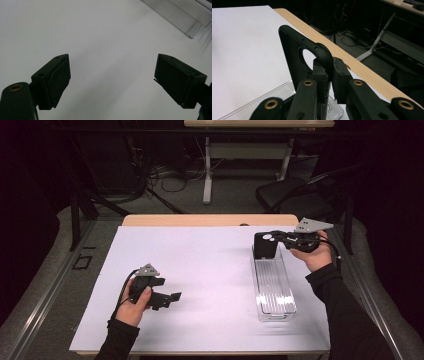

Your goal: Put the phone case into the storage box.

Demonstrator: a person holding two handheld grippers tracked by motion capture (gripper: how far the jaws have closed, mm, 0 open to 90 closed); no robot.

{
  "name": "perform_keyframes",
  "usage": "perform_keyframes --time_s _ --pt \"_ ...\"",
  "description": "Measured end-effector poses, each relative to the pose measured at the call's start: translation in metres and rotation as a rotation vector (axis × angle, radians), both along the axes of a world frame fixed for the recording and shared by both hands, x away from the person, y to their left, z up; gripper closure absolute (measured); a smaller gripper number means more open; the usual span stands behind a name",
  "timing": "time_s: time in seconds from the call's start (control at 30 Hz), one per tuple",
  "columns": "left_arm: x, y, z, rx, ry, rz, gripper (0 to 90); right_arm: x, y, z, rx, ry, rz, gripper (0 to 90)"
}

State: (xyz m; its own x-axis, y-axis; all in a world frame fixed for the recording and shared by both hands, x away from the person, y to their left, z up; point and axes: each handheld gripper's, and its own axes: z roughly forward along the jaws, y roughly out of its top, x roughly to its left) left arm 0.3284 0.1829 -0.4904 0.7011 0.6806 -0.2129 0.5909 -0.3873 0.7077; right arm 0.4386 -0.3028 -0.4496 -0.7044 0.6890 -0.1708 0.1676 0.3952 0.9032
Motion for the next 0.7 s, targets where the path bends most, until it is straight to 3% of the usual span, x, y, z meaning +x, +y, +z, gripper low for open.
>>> perform_keyframes --time_s 0.43,0.7 --pt "0.0 0.0 -0.001 0.001 0.002 0.001 13.7 0.006 0.001 -0.008 -0.019 -0.012 0.0 82.9" --pt "0.001 -0.001 -0.002 0.003 0.007 0.004 13.7 0.008 -0.002 -0.013 -0.002 -0.02 -0.004 82.9"
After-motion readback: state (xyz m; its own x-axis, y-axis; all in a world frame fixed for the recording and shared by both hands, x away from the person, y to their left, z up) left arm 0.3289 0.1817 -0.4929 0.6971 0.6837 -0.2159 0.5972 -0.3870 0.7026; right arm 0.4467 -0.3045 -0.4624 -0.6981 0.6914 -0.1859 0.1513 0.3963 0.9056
